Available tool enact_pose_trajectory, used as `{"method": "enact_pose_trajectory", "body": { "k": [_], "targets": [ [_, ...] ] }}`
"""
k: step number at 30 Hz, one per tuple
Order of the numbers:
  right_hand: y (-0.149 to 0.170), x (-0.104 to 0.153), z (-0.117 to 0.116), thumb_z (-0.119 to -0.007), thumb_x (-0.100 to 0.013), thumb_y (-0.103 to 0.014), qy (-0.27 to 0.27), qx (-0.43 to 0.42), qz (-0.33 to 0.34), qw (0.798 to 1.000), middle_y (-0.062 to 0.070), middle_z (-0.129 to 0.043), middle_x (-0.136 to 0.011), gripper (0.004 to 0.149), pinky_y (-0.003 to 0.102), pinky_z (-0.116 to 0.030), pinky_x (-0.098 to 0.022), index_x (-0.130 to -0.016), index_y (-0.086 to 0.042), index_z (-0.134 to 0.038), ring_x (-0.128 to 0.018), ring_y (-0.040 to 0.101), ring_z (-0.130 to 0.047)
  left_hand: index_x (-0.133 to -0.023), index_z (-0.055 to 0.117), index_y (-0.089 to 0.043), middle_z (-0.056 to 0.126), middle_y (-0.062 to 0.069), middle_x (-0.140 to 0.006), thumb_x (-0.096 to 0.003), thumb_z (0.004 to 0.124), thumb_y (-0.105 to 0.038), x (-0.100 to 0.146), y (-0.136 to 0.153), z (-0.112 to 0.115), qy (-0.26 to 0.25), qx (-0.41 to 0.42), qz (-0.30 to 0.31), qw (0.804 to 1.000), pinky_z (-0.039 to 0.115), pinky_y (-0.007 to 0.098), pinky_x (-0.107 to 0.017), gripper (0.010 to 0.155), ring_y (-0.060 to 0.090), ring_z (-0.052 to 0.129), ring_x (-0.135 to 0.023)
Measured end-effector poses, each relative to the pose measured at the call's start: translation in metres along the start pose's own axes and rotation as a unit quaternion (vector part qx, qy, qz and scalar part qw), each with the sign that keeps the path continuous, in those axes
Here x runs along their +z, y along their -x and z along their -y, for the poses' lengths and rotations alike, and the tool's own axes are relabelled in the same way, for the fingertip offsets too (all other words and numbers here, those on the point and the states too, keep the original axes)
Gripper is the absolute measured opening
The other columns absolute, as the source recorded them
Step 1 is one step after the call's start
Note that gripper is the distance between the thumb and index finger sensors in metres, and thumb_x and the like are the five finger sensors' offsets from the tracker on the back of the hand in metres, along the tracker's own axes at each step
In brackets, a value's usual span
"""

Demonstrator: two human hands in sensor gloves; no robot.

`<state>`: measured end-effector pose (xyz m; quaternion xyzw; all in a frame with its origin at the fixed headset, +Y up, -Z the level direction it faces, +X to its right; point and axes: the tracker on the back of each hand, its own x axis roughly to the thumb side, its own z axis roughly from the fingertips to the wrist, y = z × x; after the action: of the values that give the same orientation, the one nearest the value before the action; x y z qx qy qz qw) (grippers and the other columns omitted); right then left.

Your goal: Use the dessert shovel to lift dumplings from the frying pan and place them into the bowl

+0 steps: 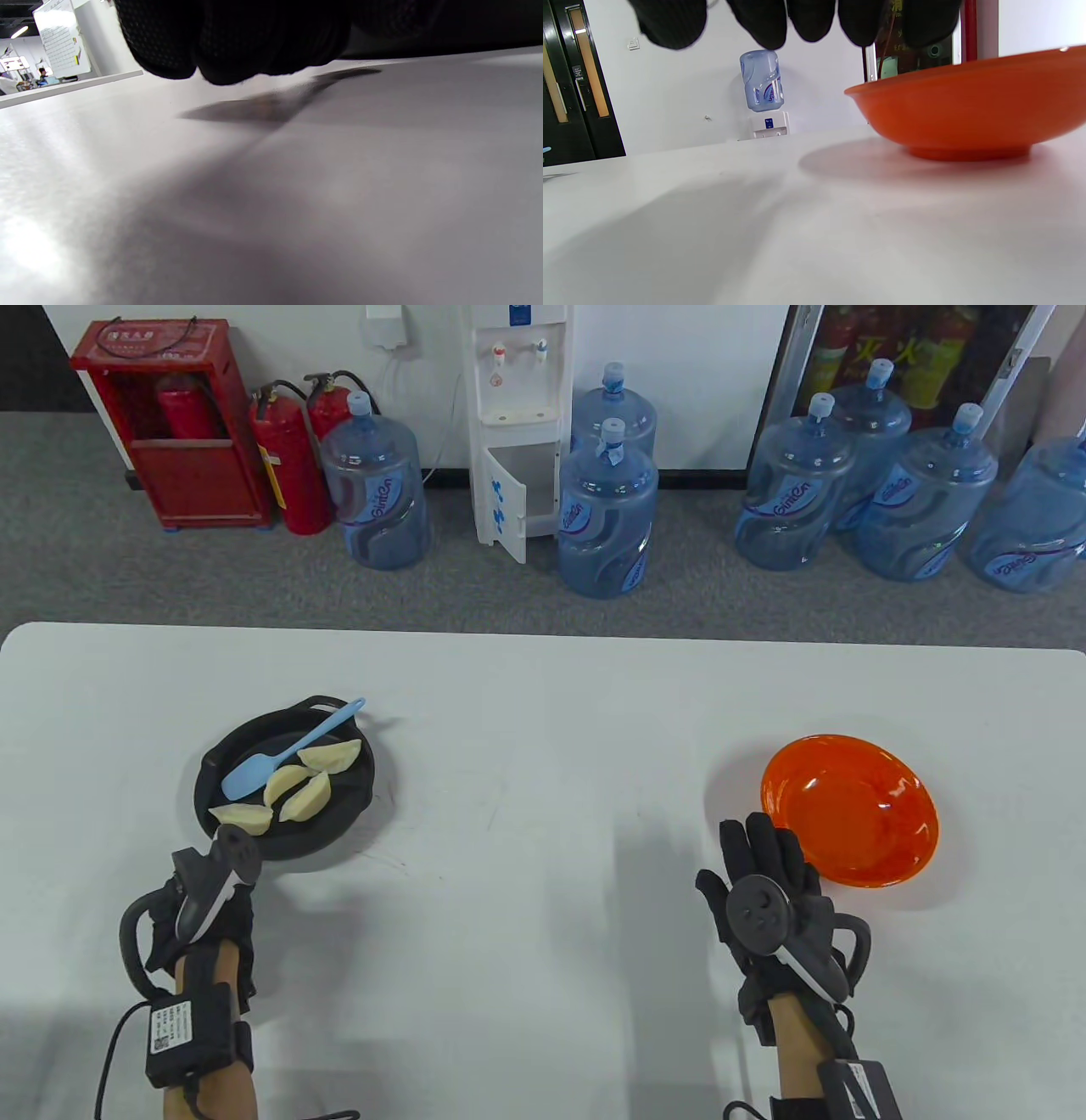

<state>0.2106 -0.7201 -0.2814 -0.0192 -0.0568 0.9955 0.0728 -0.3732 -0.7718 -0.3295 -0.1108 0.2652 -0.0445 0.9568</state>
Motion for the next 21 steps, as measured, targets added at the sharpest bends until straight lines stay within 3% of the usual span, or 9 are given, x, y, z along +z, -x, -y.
{"method": "enact_pose_trajectory", "body": {
  "k": [7, 21],
  "targets": [
    [0.002, 0.0, 0.0, -0.054, -0.063, -0.059, -0.003, -0.005, -0.005, 1.0, 0.011, -0.031, -0.13, 0.07, 0.066, -0.049, -0.08, -0.123, -0.024, -0.044, -0.117, 0.041, -0.039, -0.089, 0.074, -0.02, 0.086, -0.004, -0.065, -0.0489, 0.069, -0.049, 0.003, -0.001, -0.01, 0.003, 0.053, 0.008, 0.999, 0.079, 0.047, -0.061, 0.05, 0.012, 0.092, -0.049],
    [0.004, -0.001, 0.002, -0.054, -0.063, -0.059, 0.0, -0.008, -0.01, 1.0, 0.01, -0.031, -0.13, 0.07, 0.066, -0.048, -0.08, -0.123, -0.024, -0.044, -0.117, 0.041, -0.039, -0.089, 0.075, -0.021, 0.087, -0.003, -0.064, -0.0479, 0.071, -0.048, 0.035, -0.031, -0.048, -0.075, 0.037, 0.138, 0.987, 0.079, 0.047, -0.062, 0.049, 0.013, 0.093, -0.049]
  ]
}}
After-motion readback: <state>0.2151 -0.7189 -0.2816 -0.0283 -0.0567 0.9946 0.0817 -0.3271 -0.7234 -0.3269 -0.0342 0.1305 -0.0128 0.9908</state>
